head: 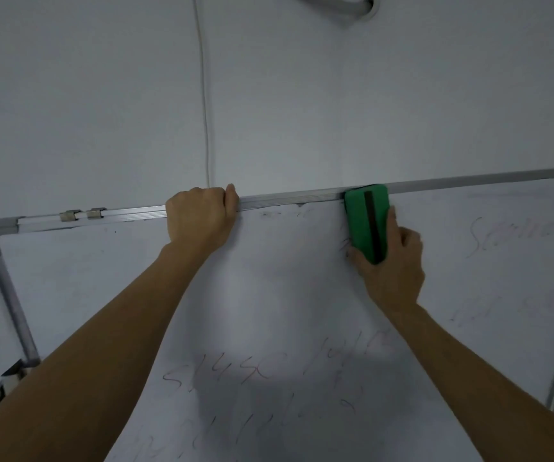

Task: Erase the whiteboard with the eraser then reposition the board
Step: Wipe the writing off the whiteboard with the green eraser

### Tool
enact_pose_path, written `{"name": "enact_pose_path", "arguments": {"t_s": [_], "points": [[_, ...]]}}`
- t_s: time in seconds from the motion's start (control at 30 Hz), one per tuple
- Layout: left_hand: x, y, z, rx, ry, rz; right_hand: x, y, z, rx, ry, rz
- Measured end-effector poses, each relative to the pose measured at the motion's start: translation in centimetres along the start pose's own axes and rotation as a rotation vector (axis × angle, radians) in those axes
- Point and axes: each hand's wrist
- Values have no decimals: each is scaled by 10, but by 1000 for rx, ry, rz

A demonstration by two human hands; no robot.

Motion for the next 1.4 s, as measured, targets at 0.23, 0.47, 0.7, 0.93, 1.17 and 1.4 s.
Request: {"name": "enact_pose_path", "arguments": {"t_s": [0.23,0.47,0.7,0.93,1.17,1.4], "points": [[2,-4,0,14,-28,-11,-17,25,-87,574,-367,-193],[2,2,1,16,-45,-4,12,20,6,-60,12,7],[5,-6,-1,26,-39,-12,-9,39,-94,446,-374,-198],[3,3,1,25,-36,0,19,38,0,-141,16,23],[3,-4,0,11,-8,-2,-2,49,-103,409,-378,-186],[3,1,1,24,-28,3,37,63,4,-239,28,-36]]}}
Point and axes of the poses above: each hand's wrist, its own z-axis towards the middle knuckle, its own x-axis out of the back of the hand, y = z × x, and after that the axes turned 8 degrees about z, right-handed
